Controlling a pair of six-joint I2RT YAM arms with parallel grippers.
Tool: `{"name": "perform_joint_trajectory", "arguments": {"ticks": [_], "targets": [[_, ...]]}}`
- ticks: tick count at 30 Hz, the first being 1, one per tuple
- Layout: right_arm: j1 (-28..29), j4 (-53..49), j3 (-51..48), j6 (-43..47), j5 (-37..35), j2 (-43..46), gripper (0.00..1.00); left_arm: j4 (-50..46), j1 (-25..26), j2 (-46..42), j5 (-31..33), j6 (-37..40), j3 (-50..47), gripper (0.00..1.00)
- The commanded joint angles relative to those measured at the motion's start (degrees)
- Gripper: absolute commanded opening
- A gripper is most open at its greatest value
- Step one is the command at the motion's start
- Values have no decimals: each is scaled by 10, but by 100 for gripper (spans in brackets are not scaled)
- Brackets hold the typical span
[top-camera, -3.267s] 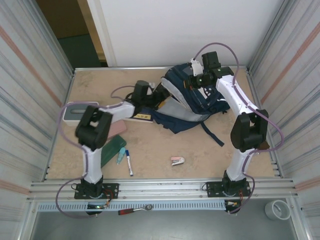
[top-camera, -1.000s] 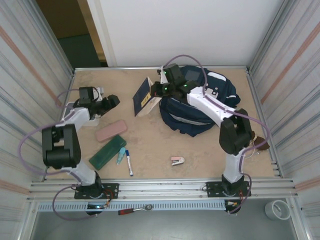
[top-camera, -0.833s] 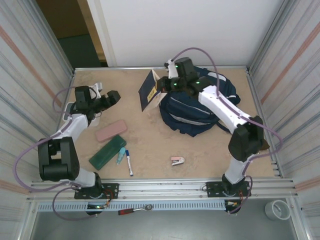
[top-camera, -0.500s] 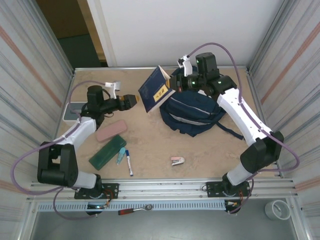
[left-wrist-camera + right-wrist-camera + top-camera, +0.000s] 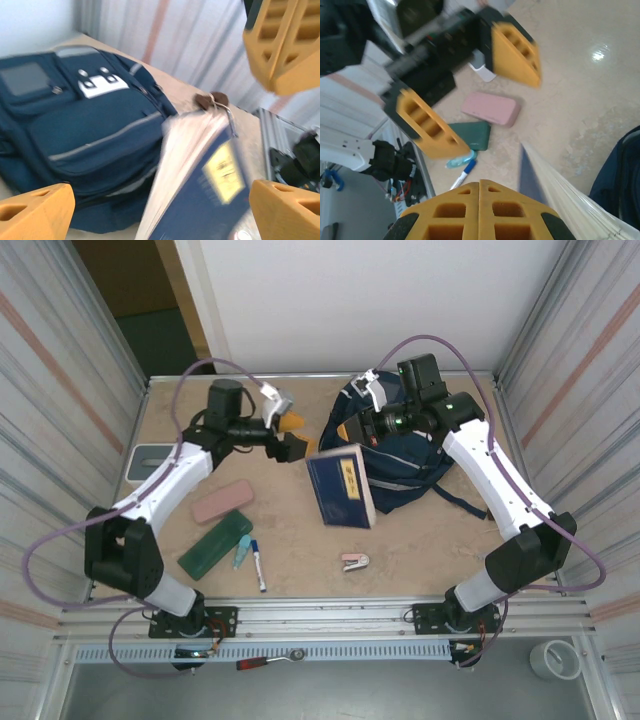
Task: Pack the student bag
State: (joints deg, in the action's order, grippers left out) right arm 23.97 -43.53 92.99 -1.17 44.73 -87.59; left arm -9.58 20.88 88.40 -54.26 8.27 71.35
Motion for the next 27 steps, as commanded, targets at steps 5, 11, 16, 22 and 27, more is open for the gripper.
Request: {"name": "perform_joint_trajectory", "arguments": {"ticks": [5, 11, 16, 22, 27], "targets": [[-26, 6, -24, -82, -206, -11, 0, 29, 27, 57, 28, -67, -28, 83], [-1, 20, -205, -161, -330, 26, 50, 54, 18, 12, 235, -251, -94, 82], [43, 58, -348, -172, -317, 58, 78, 76, 55, -18, 272, -367, -201, 78], [55, 136, -417, -177, -241, 20, 81, 51, 158, -46, 340, -410, -281, 70], [86, 178, -411, -170, -223, -36, 77, 66, 194, -69, 371, -470, -351, 54]]}}
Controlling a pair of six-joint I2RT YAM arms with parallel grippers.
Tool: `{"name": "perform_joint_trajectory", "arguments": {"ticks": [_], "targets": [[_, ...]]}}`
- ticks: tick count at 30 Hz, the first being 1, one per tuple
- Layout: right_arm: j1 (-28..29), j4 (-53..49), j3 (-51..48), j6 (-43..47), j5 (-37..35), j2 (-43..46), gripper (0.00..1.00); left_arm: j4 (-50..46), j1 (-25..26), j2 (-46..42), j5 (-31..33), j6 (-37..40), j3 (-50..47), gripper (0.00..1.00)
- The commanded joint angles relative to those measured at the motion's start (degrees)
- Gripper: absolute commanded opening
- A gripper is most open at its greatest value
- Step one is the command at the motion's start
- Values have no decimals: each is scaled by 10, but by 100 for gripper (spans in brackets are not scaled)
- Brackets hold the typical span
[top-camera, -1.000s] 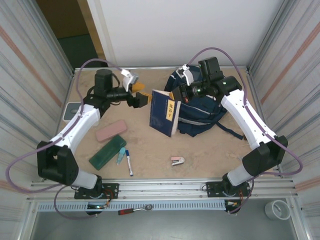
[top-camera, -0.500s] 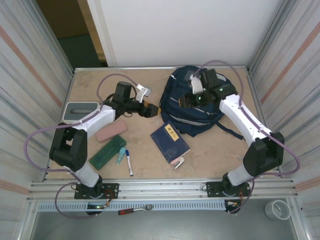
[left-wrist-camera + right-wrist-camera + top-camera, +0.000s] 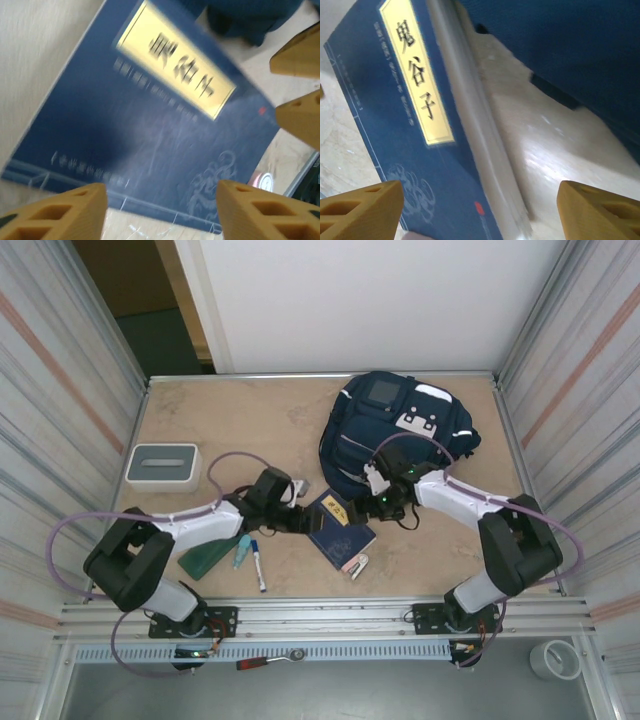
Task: Pack the student bag
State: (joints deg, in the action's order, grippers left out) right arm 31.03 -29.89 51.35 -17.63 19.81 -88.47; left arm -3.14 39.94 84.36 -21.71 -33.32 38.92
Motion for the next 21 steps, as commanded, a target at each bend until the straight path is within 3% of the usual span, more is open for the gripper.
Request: {"name": "perform_joint_trajectory", "arguments": {"ticks": [1, 6, 11, 16, 19, 21], "targets": [[21, 45, 9, -3, 30, -42, 76, 5, 7, -37, 56, -67, -42, 51], [40, 66, 25, 0, 38, -91, 65, 62, 15, -23, 45, -105, -86, 42], [56, 80, 46, -7, 50, -102, 36, 113, 15, 25, 22, -109, -73, 35], [62, 109, 85, -33, 87, -100, 8, 98, -6, 25, 41, -93, -49, 34], [60, 116, 110, -49, 100, -83, 0, 79, -37, -9, 46, -89, -46, 36], [55, 117, 121, -64, 102, -63, 0, 60, -54, -47, 56, -81, -45, 42]]}}
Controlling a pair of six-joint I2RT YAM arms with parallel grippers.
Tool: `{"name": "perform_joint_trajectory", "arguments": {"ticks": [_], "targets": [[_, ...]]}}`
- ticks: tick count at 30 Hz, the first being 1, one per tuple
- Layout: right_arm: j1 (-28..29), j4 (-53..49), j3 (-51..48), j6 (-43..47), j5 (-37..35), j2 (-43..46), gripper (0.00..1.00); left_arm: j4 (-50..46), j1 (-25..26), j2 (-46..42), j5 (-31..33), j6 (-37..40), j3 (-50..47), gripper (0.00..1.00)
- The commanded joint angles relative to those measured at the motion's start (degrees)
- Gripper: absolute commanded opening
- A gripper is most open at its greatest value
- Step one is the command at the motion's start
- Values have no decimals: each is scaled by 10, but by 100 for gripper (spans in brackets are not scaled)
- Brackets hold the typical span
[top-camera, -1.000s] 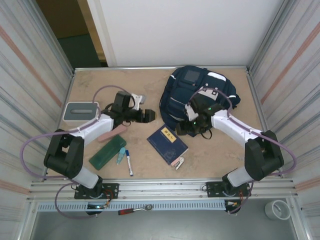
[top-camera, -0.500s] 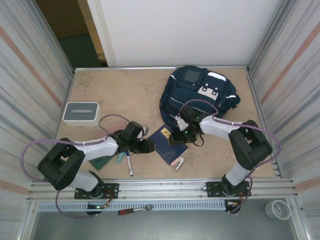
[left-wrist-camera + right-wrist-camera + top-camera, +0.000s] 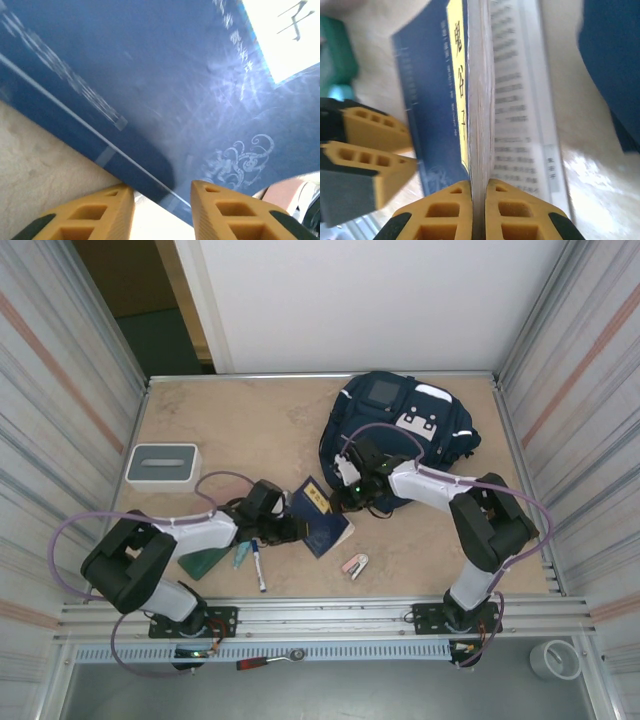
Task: Pack the student bag
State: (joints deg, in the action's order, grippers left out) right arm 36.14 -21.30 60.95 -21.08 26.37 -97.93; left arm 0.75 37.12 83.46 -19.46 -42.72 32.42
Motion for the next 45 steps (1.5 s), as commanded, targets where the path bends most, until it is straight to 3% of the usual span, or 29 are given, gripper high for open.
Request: {"name": "perform_joint_trajectory", "arguments": {"ticks": [1, 5, 7, 10, 15, 20, 23, 28, 29, 30, 32, 34, 38, 42, 45], "targets": [[-3, 33, 28, -41, 42, 46, 0, 7, -36, -62, 40, 17, 21, 47], [-34, 83, 17, -122, 70, 117, 0, -13, -85, -162, 19, 16, 10, 68], [-51, 143, -3, -188, 80, 162, 0, 21, -119, -214, -28, -12, -7, 80], [-63, 233, -36, -273, 71, 217, 0, 97, -160, -256, -102, -81, -25, 90], [-43, 295, -65, -330, -6, 282, 0, 221, -173, -250, -173, -183, -8, 96], [-1, 367, -103, -369, -86, 311, 0, 264, -129, -215, -162, -197, 30, 97], [27, 396, -119, -379, -139, 317, 0, 318, -106, -191, -151, -218, 33, 88], [59, 416, -144, -380, -225, 319, 0, 338, -90, -173, -129, -223, 35, 43], [61, 403, -143, -368, -234, 317, 1, 343, -91, -173, -125, -221, 32, 29], [60, 380, -137, -348, -237, 314, 8, 341, -94, -177, -122, -217, 29, 15], [56, 310, -113, -285, -239, 311, 34, 312, -106, -192, -120, -193, 29, 2], [48, 208, -75, -189, -251, 307, 59, 251, -127, -216, -120, -157, 35, 0], [17, 1, -10, 41, -312, 276, 91, 40, -174, -281, -101, -27, 75, 0], [-20, -126, 33, 179, -358, 199, 95, -180, -185, -318, 13, 114, 144, 0], [-20, -150, 56, 241, -393, 140, 95, -236, -186, -330, 63, 150, 165, 0]]}}
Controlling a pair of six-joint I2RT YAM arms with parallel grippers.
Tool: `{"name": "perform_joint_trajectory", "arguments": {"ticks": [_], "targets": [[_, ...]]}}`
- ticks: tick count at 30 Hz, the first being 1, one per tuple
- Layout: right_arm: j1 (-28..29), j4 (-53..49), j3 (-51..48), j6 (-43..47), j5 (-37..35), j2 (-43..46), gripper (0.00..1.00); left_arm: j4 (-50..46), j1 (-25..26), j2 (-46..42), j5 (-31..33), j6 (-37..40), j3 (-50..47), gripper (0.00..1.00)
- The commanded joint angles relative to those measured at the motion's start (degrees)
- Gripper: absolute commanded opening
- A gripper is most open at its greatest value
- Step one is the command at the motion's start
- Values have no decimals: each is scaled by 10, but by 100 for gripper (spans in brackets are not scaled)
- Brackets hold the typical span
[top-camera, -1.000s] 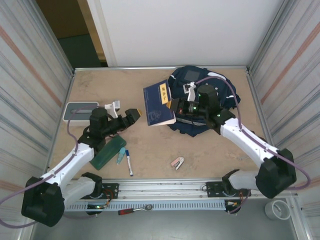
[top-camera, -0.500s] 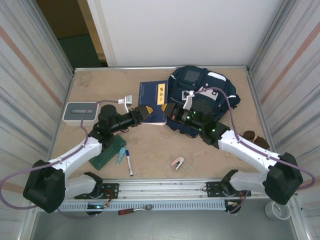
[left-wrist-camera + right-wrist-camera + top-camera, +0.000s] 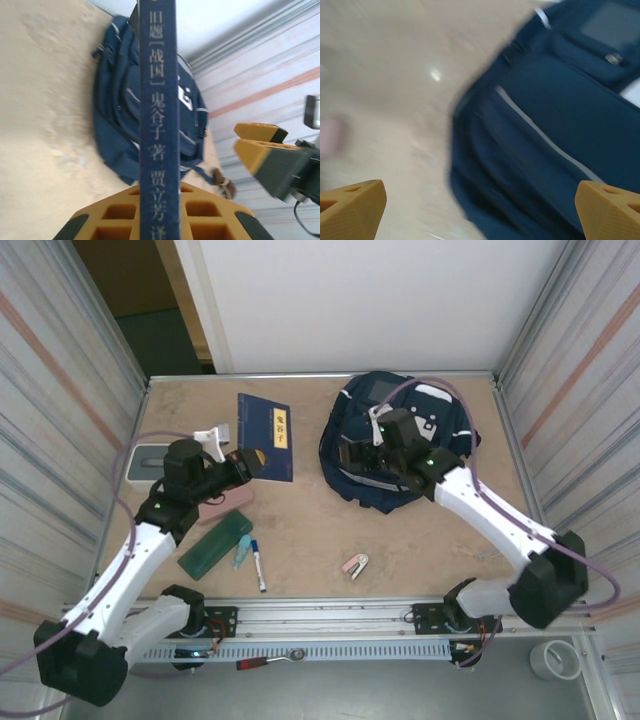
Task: Pack the student bag
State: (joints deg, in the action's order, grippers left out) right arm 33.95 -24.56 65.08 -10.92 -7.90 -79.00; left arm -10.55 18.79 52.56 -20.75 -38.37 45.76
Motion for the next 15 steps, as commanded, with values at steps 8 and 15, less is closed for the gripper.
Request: {"name": "perform_joint_trajectory", "arguments": {"ticks": [8, 15], "targets": [[8, -158, 105, 194, -76, -208, 79, -119, -3, -15, 40, 104, 21, 0], [21, -180, 160, 217, -118, -292, 48, -117, -3, -13, 19, 98, 15, 0]]}}
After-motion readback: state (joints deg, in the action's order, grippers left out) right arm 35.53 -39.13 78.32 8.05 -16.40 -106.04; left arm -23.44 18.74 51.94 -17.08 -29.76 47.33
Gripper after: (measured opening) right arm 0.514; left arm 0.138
